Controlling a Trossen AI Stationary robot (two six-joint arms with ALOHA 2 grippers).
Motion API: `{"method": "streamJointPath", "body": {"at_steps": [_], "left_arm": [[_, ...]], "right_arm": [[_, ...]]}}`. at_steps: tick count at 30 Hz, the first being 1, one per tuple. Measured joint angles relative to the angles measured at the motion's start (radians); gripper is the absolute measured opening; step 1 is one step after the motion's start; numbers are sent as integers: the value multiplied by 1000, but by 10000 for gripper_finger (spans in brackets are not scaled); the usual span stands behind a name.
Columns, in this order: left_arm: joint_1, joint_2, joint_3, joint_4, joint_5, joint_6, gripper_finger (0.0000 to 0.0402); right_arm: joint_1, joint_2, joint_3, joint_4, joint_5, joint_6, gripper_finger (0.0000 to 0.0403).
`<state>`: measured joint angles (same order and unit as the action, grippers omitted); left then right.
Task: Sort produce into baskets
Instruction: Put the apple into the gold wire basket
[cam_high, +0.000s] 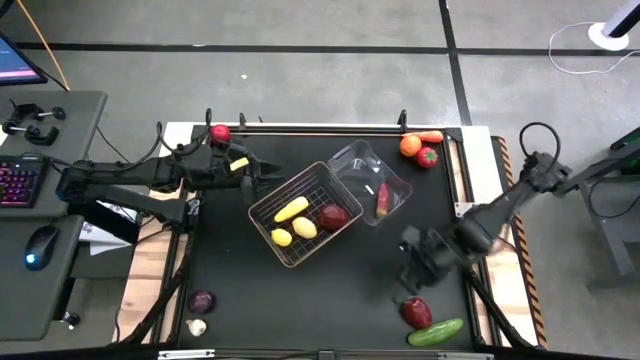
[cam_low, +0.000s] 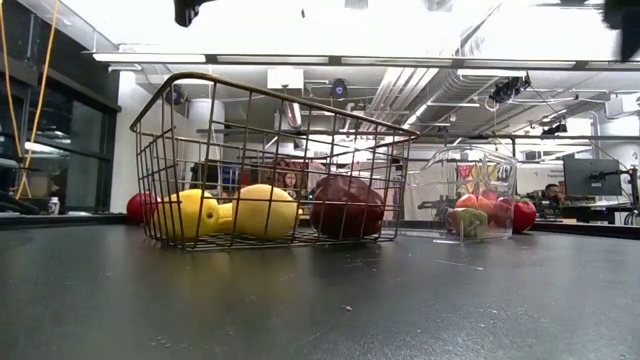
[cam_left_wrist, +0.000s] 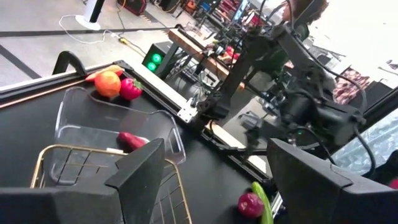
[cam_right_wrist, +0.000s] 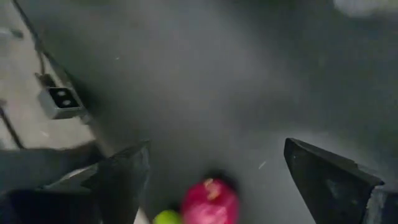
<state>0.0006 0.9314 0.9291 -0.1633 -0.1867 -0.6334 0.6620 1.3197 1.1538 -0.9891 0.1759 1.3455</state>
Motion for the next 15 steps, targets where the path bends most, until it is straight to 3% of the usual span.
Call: {"method": "streamJointPath", "body": {"at_steps": [5, 15], "left_arm": [[0, 0, 0, -2, 0, 3, 271], [0, 0, 0, -2, 0, 26, 271]], "right_arm": [[183, 15, -24, 97, 17, 261, 358], [235, 70, -25, 105, 29, 297, 358]]}}
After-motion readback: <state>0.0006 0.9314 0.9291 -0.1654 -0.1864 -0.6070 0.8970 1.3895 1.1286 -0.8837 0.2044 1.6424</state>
